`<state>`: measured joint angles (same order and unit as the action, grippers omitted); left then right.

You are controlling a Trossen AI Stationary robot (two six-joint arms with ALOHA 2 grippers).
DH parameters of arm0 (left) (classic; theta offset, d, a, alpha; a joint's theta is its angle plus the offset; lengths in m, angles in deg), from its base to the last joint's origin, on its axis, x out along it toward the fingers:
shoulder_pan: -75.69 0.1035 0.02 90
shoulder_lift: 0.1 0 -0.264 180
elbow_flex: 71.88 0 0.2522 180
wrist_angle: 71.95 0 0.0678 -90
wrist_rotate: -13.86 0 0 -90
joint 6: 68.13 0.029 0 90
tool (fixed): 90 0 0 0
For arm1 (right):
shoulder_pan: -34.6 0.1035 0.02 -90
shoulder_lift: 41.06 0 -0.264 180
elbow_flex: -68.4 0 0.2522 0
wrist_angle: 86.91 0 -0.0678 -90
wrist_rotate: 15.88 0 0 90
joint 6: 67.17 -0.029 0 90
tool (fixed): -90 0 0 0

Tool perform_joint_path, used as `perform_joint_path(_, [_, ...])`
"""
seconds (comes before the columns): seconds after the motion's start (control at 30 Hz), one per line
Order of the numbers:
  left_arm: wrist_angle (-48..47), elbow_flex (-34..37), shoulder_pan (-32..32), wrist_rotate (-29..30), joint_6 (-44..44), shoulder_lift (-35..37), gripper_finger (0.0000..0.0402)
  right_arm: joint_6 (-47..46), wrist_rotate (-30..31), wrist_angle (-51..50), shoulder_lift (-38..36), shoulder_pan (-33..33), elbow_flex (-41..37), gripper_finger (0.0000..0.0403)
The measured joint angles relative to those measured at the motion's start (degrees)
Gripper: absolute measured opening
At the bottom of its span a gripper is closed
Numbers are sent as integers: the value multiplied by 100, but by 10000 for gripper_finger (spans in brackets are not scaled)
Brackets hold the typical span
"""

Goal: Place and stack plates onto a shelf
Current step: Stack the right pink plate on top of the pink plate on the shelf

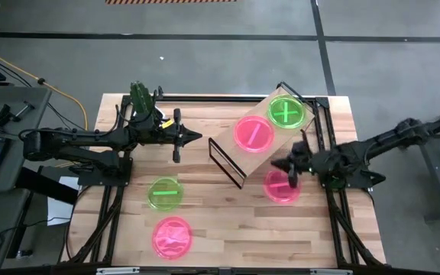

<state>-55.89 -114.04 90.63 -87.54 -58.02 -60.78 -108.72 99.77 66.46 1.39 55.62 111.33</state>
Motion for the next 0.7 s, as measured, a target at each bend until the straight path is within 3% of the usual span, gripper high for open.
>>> perform_joint_path(0.2, [7, 0, 2, 0, -2, 0, 0, -2365, 19, -996, 734, 1390, 0, 1])
perform_joint_path(0.33, [4, 0, 2, 0, -2, 0, 0, -3457, 28, -941, 1640, 2111, 0, 1])
perform_joint_path(0.47, [4, 0, 0, 0, -2, 0, 0, -3618, 114, -744, 2559, 2484, 348, 1])
perform_joint_path(0.6, [13, 0, 1, 0, 2, 0, 0, -2981, 231, -1149, 3316, 2570, 1157, 5])
perform_joint_path(0.7, [30, 0, 2, 0, 20, 0, 0, -2518, 439, -1691, 3827, 2568, 1749, 29])
